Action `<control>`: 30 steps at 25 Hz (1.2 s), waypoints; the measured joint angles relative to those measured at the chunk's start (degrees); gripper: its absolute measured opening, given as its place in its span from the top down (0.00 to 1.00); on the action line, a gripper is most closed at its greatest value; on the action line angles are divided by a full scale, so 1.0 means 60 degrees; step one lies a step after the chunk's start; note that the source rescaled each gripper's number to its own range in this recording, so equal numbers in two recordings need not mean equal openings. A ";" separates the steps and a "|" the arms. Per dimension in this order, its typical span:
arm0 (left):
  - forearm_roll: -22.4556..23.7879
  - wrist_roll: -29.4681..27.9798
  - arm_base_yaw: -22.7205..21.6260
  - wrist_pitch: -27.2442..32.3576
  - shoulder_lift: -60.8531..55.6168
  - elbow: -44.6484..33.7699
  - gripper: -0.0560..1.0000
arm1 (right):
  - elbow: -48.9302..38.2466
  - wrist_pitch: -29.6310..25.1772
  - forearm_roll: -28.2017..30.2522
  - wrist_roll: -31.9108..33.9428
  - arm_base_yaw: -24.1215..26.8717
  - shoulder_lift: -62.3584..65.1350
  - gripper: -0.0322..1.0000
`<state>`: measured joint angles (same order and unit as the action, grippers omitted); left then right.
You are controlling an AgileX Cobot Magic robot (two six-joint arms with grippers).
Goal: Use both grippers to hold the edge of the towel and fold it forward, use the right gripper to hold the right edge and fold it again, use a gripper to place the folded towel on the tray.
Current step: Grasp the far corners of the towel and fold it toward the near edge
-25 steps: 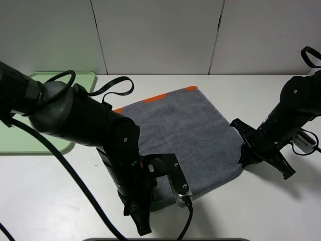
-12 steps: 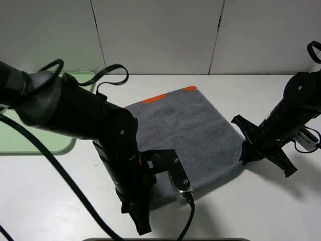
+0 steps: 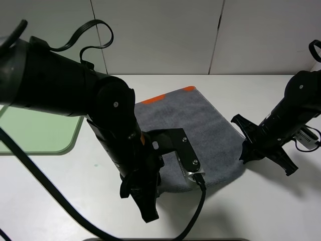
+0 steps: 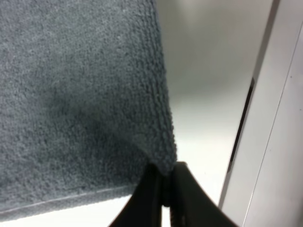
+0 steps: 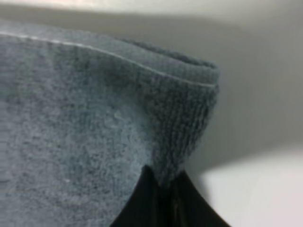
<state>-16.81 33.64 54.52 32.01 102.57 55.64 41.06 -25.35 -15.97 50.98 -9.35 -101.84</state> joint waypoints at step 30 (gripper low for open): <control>0.0550 -0.0578 0.0000 0.0276 -0.0449 0.0642 0.94 | 0.0623 -0.0790 -0.0407 -0.0824 0.0000 0.0585 0.97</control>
<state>-13.51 30.17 54.52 33.67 99.88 59.49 44.80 -30.09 -18.41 46.03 -9.35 -98.33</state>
